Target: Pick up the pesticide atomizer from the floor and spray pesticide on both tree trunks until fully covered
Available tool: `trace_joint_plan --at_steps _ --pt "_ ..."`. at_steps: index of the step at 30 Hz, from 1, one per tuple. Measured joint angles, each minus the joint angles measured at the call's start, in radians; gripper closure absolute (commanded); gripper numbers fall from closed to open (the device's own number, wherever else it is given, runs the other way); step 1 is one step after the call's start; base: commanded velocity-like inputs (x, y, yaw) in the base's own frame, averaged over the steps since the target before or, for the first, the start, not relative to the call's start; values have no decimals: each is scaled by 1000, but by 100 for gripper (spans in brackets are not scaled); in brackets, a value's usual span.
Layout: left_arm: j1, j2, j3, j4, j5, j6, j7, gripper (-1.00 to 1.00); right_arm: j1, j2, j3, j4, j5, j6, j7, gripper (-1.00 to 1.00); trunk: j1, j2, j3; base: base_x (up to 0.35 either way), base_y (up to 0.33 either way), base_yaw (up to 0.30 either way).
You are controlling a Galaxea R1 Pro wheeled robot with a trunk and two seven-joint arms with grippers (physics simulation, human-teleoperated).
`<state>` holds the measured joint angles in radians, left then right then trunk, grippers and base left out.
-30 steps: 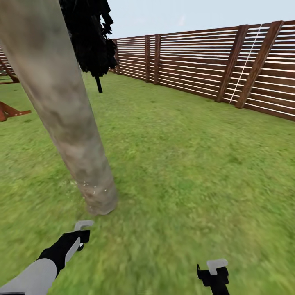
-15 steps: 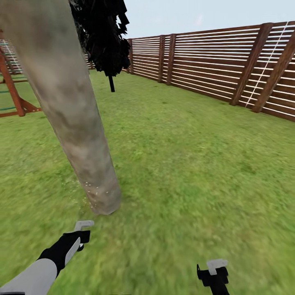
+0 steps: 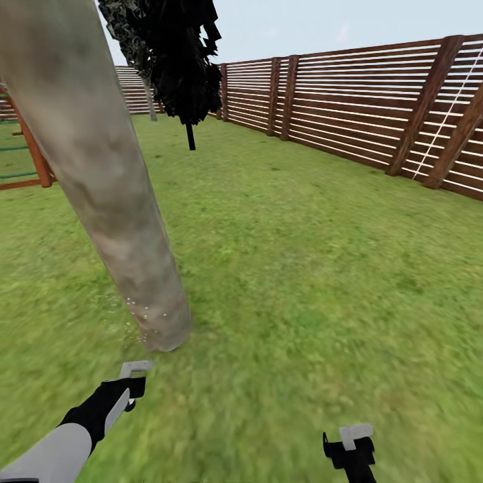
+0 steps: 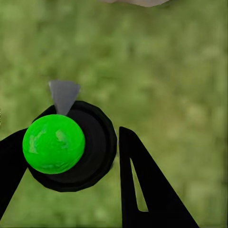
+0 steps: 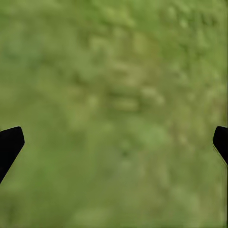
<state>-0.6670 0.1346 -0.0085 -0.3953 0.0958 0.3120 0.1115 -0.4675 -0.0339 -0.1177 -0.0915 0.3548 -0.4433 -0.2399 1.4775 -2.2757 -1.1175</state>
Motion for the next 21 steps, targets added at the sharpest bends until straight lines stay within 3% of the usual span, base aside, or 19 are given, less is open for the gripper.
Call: trace_joint_plan --at_steps 6,14,21 --pt "0 1 2 0 3 3 0 100 0 0 0 0 0 0 0 -100 0 0 0 69 -269 274" --pt "0 -6 2 0 4 3 0 100 0 0 0 0 0 0 0 -100 0 0 0 104 -256 33" --pt "0 -8 2 0 7 3 0 100 0 0 0 0 0 0 0 -100 0 0 0 -30 -273 242"
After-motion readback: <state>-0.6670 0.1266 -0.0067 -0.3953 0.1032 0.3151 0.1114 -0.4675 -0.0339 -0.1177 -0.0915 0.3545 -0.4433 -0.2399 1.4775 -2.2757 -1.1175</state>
